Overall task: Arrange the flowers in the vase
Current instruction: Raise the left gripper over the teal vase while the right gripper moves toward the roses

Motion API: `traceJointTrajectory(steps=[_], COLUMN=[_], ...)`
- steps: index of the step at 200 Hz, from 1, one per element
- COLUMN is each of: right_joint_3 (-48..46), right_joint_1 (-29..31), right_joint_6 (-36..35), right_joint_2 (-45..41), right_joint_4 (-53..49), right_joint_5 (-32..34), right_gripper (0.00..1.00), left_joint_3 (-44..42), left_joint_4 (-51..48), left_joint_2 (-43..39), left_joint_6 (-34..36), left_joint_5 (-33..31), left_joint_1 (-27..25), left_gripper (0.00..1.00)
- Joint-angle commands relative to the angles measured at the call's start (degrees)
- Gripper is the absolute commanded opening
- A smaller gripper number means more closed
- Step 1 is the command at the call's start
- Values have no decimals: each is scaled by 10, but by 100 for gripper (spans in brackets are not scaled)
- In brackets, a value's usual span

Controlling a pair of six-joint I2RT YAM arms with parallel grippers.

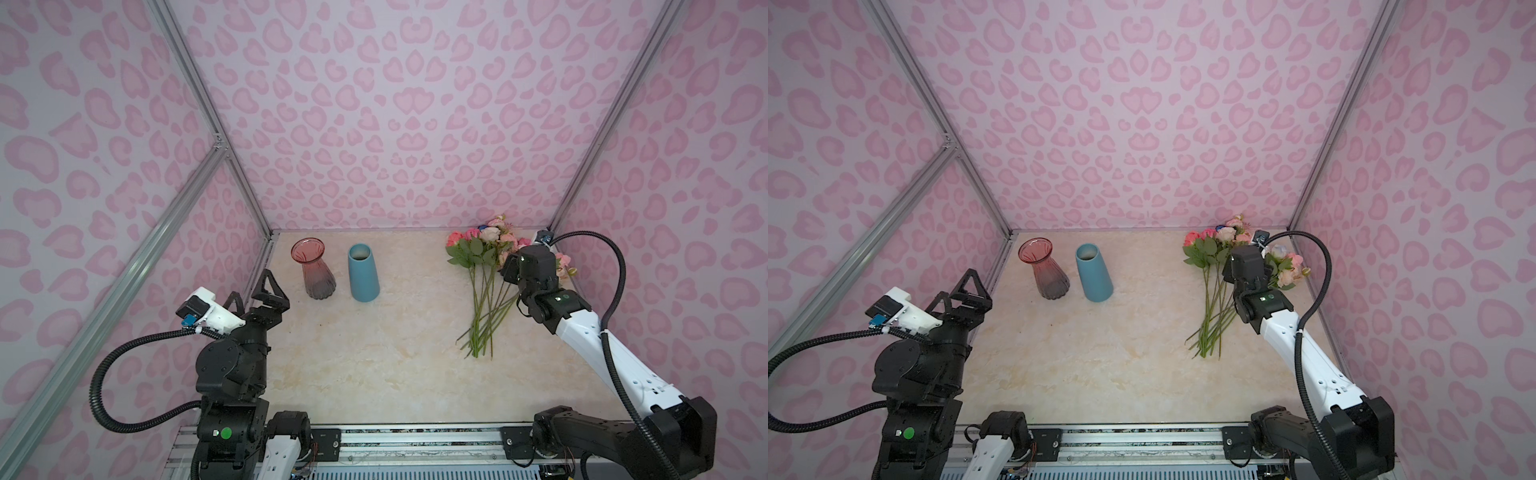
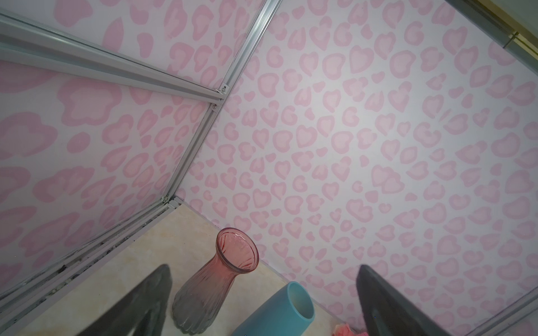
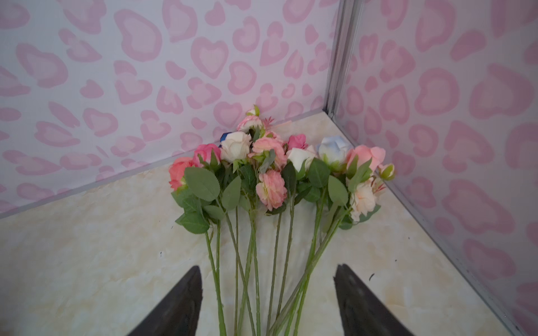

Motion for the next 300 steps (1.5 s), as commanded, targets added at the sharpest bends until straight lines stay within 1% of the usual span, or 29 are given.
traceJointTrajectory(steps=[1,8,13,23,30,41,57,76,88,102,115,129,146,190,203,239,268,300], right_joint_3=[13,24,29,35,34,32,35,35,36,38,39,42,46,40,38,39,43,52], right_joint_1=[0,1,1,2,4,10,15,15,19,24,32,37,44,55,55,58,59,61], right_joint_6=[36,36,38,32,16,16,15,15,13,12,10,11,8,8,11,14,14,12], right_joint_2=[3,9,14,21,24,27,32,39,45,55,64,73,80,87,90,100,109,122], right_joint_4=[-55,-71,-80,-90,-86,-83,-85,-85,-83,-84,-83,-86,-88,-79,-79,-77,-79,-90], right_joint_5=[-39,-41,-44,-57,-79,-85,-86,-92,-103,-107,-106,-108,-110,-116,-119,-124,-131,-140], right_gripper=[53,49,47,46,44,44,44,45,46,47,48,48,49,50,50,50,50,50], left_joint_3=[80,121,156,229,284,346,391,430,453,485,507,527,554,617,629,656,681,686], left_joint_4=[-47,-82,-115,-192,-242,-303,-343,-380,-408,-438,-450,-453,-456,-476,-479,-485,-492,-498], left_joint_2=[77,118,150,219,264,325,381,437,471,515,550,579,617,716,735,786,819,842], left_joint_6=[28,43,52,61,74,80,85,102,111,126,132,135,139,156,159,158,159,159], left_joint_5=[60,72,75,79,98,117,152,163,161,180,191,186,194,181,165,154,159,148], left_joint_1=[0,0,0,0,0,-1,-7,-35,-55,-72,-80,-89,-98,-112,-113,-116,-117,-119], left_gripper=[89,80,76,72,70,66,65,65,62,60,56,56,55,52,52,50,48,48])
